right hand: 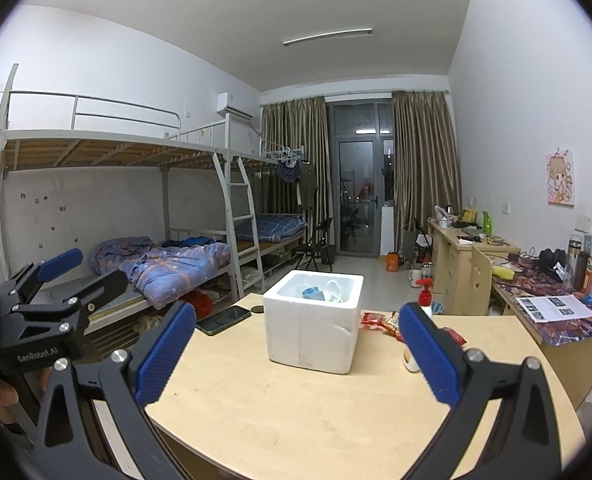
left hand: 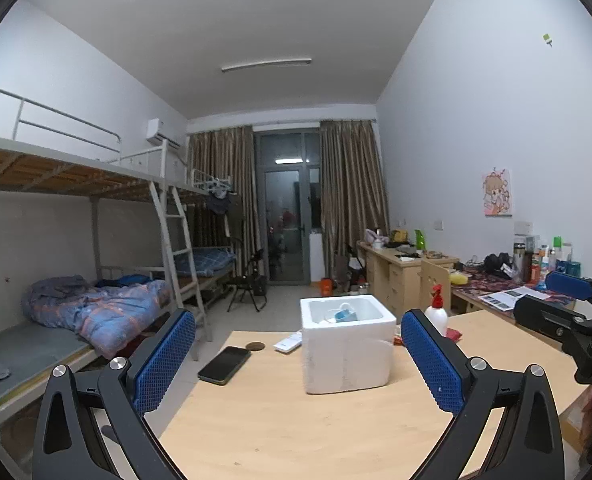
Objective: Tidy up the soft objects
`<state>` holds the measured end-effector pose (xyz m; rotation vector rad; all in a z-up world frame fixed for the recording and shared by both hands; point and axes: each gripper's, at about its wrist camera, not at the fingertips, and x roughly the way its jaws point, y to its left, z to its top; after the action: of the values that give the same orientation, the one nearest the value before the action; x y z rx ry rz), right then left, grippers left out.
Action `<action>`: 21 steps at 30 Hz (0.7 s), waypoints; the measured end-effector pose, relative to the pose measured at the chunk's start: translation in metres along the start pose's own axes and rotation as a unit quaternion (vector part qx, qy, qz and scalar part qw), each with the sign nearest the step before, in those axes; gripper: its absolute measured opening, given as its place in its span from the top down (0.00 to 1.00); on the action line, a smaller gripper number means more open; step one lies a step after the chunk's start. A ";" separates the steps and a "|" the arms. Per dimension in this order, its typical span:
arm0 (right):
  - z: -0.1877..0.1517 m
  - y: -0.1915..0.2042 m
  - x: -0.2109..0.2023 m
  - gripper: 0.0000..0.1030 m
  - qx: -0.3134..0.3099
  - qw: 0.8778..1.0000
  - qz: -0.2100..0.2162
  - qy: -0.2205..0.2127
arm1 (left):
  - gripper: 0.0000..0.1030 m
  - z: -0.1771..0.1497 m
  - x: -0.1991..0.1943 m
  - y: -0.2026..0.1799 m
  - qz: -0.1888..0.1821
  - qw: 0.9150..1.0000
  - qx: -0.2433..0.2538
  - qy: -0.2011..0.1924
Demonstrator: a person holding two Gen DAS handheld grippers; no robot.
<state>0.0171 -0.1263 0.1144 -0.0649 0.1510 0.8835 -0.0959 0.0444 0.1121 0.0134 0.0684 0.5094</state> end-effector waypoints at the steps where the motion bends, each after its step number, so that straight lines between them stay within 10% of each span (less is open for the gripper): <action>1: -0.003 0.000 0.000 0.00 -0.001 1.000 -0.001 0.001 | 0.00 -0.003 -0.002 0.001 0.004 1.000 0.000 -0.003; 21: -0.063 -0.007 0.001 0.00 0.017 1.000 -0.020 0.003 | 0.00 -0.080 0.021 0.004 0.010 1.000 -0.011 0.008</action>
<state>0.0171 -0.1374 0.0518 -0.0386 0.1687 0.8409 -0.0852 0.0574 0.0309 -0.0124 0.0779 0.5300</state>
